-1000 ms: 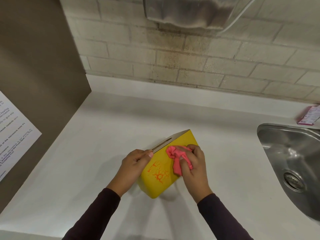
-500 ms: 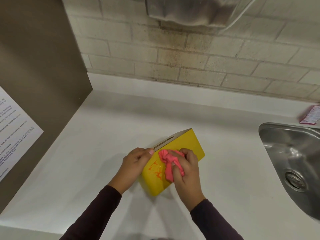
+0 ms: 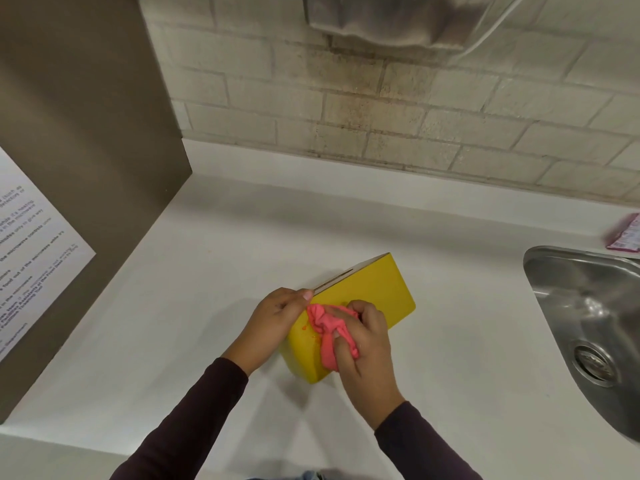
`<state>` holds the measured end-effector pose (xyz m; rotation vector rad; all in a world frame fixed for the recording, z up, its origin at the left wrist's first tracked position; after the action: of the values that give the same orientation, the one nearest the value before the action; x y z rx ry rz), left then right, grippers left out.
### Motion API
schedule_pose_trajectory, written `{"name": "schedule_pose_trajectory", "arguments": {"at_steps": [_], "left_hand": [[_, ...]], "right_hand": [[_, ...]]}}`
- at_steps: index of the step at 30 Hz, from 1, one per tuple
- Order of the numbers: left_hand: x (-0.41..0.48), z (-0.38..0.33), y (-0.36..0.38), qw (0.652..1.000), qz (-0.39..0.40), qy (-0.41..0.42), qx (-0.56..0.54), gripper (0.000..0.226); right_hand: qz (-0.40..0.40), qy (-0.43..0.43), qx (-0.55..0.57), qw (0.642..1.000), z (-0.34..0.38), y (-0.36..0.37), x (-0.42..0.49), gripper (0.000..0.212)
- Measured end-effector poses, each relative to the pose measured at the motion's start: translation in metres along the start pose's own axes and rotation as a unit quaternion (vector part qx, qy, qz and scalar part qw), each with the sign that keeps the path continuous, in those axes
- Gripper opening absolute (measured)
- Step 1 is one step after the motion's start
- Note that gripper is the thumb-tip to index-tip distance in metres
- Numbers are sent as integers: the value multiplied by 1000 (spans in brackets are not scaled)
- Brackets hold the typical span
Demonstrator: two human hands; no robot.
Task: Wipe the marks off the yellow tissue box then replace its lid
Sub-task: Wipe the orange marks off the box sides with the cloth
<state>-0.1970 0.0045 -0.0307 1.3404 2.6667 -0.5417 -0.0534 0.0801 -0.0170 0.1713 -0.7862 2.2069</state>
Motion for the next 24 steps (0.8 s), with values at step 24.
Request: {"name": "schedule_pose_trajectory", "arguments": {"at_steps": [24], "left_hand": [[-1, -5, -2, 999, 27, 5, 24, 55]], "right_hand": [[-20, 32, 48, 998, -8, -10, 4, 37]]}}
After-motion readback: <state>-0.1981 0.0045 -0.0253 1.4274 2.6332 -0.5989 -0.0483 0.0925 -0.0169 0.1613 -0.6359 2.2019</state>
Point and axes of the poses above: each hand's wrist, its own x-axis towards the middle knuckle, its own y-axis out of the palm, z = x × y, the point moved 3 cm from there along x, towards the middle knuckle, and after that the axes turned 7 degrees about x, right-handed, at the moved point
